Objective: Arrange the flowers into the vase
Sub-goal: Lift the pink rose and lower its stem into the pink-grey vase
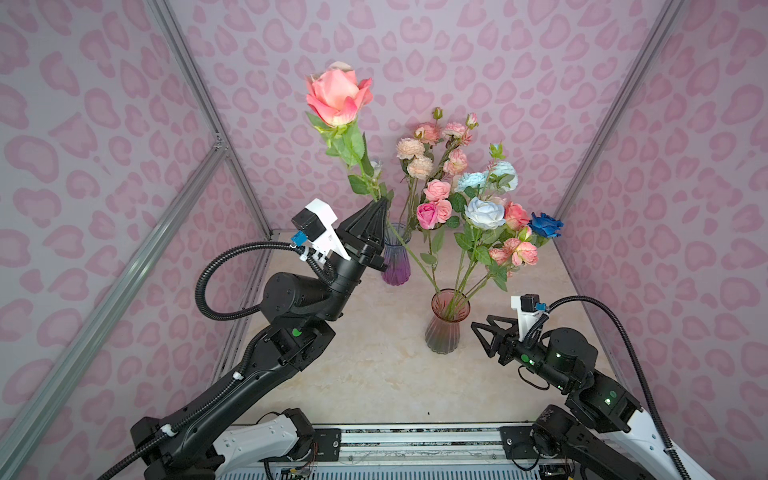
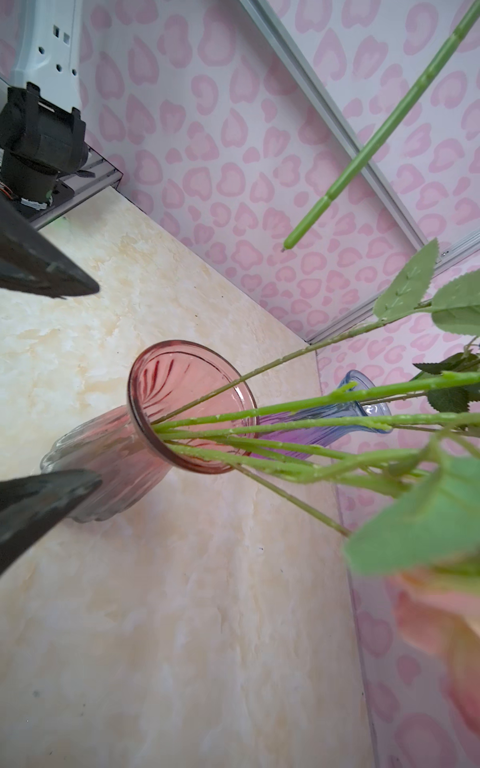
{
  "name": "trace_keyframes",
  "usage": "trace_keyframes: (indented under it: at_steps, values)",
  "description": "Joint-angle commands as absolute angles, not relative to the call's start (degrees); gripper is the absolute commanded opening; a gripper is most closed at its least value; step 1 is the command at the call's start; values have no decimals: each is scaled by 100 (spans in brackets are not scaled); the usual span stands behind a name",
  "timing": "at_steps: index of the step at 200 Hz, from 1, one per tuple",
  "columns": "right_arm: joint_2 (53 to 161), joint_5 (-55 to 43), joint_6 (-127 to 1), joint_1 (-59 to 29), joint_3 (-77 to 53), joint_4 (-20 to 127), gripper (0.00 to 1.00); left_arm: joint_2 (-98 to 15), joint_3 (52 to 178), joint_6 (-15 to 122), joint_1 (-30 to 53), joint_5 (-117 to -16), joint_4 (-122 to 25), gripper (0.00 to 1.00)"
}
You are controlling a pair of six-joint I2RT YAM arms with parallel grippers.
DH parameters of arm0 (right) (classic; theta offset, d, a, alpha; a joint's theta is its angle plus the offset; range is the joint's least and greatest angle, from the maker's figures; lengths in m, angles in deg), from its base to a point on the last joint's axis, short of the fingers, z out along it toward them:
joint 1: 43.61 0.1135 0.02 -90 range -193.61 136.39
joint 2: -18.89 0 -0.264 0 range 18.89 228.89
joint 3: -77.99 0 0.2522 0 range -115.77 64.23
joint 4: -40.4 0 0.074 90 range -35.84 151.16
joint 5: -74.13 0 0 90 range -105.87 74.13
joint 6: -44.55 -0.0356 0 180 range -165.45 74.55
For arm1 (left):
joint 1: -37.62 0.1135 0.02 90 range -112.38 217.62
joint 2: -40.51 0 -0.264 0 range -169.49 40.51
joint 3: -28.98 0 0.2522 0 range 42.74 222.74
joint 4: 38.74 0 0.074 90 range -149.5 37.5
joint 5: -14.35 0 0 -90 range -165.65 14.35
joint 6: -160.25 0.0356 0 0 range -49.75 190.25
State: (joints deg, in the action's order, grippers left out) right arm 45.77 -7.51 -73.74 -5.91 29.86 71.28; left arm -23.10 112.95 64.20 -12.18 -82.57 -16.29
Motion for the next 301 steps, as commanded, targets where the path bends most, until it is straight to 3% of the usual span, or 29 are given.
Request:
trace_keyframes:
  at_steps: [1,62,179,218,238,258,301]
  values:
    - [4497,-842,-7322,-727,2951,7299,67,-2631,11397,7008,-1423,-8366,-1200,3]
    - [4359,-833,-7319,-915,3025,7395,67,-3111,10876,7428,-2013,-8890,-985,3]
    - [4554,-708,-7401,-945,3104,7215,67,-3614,10102,7026,-2376,-9689,-961,5]
    - [4569,-673,-7440,-947,3139,7156,67,-3767,10024,6937,-2515,-9924,-1118,15]
    - [4562,-716,-7418,-946,3152,7191,67,-3740,10031,6946,-2550,-9937,-1250,26]
    - [4586,-674,-7462,-950,3173,7178,68,-3654,10095,6971,-2604,-9973,-1498,45]
    - [4475,-849,-7529,-953,3232,7213,71,-3296,9935,6977,-2696,-9869,-1679,62]
